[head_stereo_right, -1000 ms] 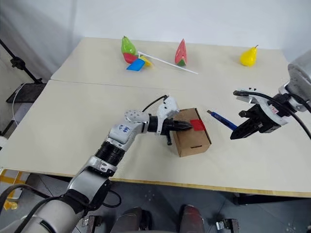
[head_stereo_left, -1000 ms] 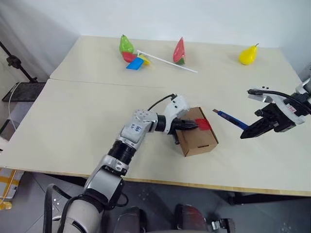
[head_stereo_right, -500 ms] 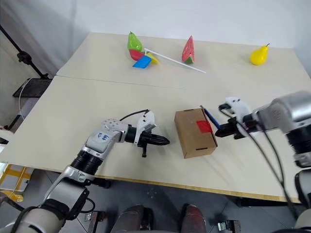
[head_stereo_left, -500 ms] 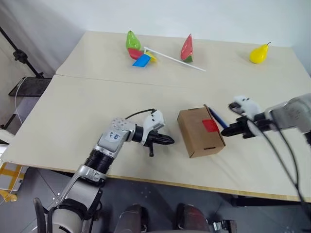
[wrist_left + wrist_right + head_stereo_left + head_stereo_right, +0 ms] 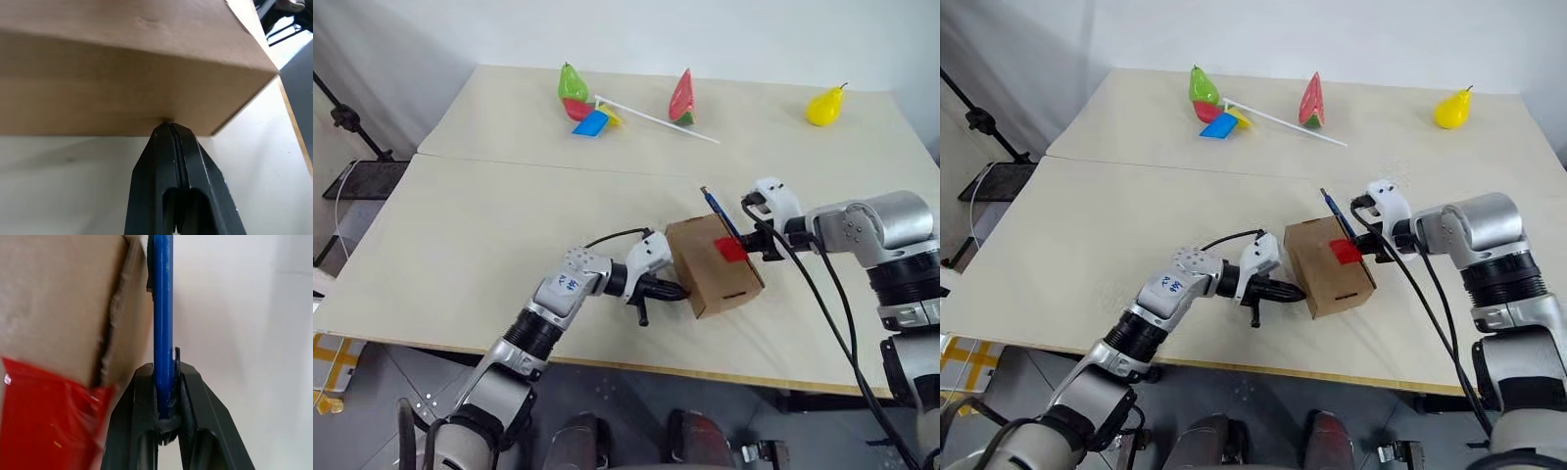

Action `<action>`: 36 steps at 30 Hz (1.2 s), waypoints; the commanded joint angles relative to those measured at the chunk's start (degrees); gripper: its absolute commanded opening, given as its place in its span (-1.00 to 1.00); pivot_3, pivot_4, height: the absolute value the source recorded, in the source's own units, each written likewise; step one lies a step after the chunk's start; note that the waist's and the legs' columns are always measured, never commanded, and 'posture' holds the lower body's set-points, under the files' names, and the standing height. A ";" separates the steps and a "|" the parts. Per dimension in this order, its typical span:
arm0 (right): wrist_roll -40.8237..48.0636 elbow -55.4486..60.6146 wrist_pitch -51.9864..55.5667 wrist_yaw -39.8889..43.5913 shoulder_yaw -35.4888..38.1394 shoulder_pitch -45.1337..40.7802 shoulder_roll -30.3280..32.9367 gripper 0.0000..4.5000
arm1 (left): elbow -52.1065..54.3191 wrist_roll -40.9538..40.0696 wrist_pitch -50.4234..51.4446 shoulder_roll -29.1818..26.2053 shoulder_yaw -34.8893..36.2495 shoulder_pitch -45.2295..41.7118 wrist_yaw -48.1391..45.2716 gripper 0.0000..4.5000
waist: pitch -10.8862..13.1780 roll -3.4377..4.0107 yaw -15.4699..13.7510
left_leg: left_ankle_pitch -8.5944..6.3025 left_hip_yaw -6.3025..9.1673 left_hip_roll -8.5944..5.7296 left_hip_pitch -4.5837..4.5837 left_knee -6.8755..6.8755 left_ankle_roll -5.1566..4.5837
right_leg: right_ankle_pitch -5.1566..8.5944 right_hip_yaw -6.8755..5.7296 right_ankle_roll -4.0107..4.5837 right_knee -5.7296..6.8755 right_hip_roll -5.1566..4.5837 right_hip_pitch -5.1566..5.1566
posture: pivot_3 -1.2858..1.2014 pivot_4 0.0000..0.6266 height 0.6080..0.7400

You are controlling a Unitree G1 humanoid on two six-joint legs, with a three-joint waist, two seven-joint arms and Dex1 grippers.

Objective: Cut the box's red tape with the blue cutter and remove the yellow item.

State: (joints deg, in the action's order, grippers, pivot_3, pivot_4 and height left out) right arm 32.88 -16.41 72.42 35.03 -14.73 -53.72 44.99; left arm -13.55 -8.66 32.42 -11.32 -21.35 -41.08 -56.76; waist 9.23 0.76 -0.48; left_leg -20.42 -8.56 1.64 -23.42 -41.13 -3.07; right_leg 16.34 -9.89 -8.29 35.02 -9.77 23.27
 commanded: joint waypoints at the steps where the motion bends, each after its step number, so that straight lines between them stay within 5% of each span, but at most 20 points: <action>1: -2.46 -1.45 -2.20 1.73 2.45 -1.35 -0.88 -0.93 | 3.14 -0.31 -0.50 1.66 -0.65 0.60 1.21 -1.00 | 0.00 0.00 0.08 | 0.00 0.00 0.00 0.01 0.00 0.00 | 0.00 0.00 0.00 0.01 0.00 0.00 | 0.03 -0.52 1.00; 6: -5.32 -2.22 -4.61 4.57 2.51 -1.80 0.18 -0.93 | 4.58 -0.02 -0.49 1.02 -1.32 1.23 1.17 -1.00 | 0.00 0.00 0.55 | 0.00 0.00 -0.01 0.02 0.03 0.00 | 0.00 0.01 0.00 0.00 0.00 0.00 | 0.03 -0.52 1.00; 13: -5.26 6.39 -1.44 22.38 -2.78 -4.78 15.51 -0.93 | 7.95 -7.51 0.26 -3.26 6.28 -2.16 -4.03 -1.00 | 0.11 0.19 0.63 | 0.00 -0.08 0.05 0.01 0.06 0.00 | 0.00 0.27 0.00 -0.02 0.01 0.12 | 0.03 -0.52 1.00; 20: -1.16 17.30 12.56 34.06 -10.55 -12.32 26.21 -0.93 | -3.43 -7.14 -5.07 -0.33 11.02 -11.60 -0.64 -1.00 | 0.12 0.16 0.52 | 0.00 -0.15 0.10 0.10 0.00 0.00 | 0.00 0.52 0.01 -0.02 0.07 0.09 | 0.03 -0.52 1.00; 26: 0.76 19.02 14.09 30.60 -3.65 -11.08 22.62 -0.93 | -10.88 -3.26 -13.59 0.96 10.11 -13.32 0.56 -1.00 | 0.23 -0.01 0.53 | 0.00 -0.23 0.03 0.08 0.01 0.00 | 0.00 0.59 0.02 0.02 0.07 0.17 | 0.03 -0.52 1.00; 32: 7.80 22.34 17.10 30.89 6.09 -3.95 19.30 -0.93 | -9.22 -4.80 -27.07 -6.93 15.94 -9.19 -4.59 -1.00 | 0.23 -0.02 0.80 | 0.00 -0.25 0.05 0.03 0.08 0.01 | 0.00 0.58 0.02 0.05 0.08 0.30 | 0.03 -0.52 1.00; 36: 17.59 21.38 20.08 29.82 4.20 -2.69 19.03 -0.93 | -2.96 -6.79 -35.98 -14.50 17.67 -3.14 -13.27 -0.63 | 0.24 -0.04 0.80 | 0.00 -0.24 0.05 0.07 0.06 0.01 | 0.00 0.60 0.02 0.12 0.09 0.29 | 0.03 -0.52 1.00</action>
State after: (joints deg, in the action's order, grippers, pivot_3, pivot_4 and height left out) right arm 45.11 4.58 91.51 65.03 -10.95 -56.25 63.30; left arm -21.42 -13.54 1.06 -24.01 -5.36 -45.44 -66.13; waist 9.47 0.72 0.32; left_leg -20.43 -8.79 1.75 -23.35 -41.07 -3.06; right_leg 16.34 -9.28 -8.27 35.12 -9.69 23.57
